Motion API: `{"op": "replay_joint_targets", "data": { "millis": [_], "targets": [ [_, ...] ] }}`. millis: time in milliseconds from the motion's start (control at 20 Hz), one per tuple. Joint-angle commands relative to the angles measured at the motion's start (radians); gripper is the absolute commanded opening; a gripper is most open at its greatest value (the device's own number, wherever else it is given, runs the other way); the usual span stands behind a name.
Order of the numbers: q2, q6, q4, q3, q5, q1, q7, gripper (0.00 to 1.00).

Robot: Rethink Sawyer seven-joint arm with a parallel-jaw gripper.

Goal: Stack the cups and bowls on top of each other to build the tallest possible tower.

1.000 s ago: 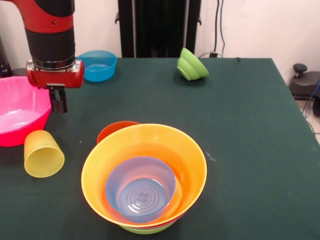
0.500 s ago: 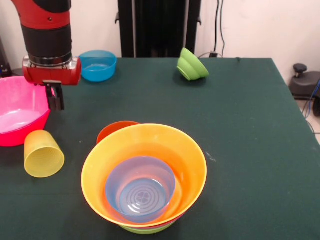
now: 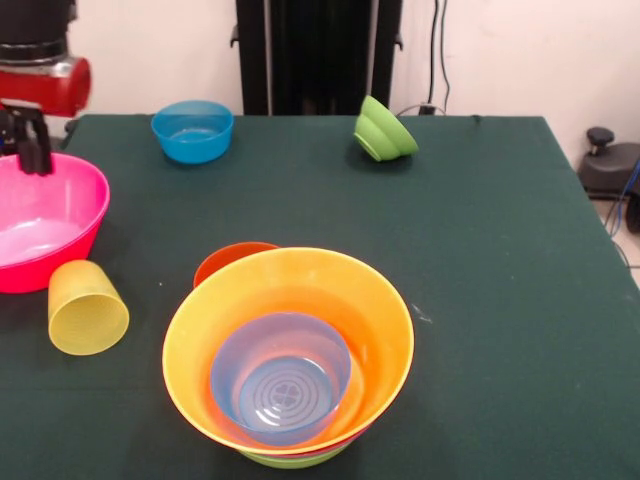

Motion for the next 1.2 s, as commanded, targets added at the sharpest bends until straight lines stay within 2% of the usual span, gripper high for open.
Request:
{"op": "replay_joint_targets", "data": {
  "millis": [50,450,800,1200],
  "targets": [
    [0.067,-0.013,0.004,0.041,-0.012,-0.018,0.006,0.0],
    [0.105,-0.065,-0.034,-0.017,-0.048,0.054,0.092,0.0],
    [0.15,-0.119,-0.064,-0.074,-0.039,0.126,0.151,0.0],
    [0.167,-0.146,-0.074,-0.113,-0.026,0.166,0.141,0.0]
  ]
}}
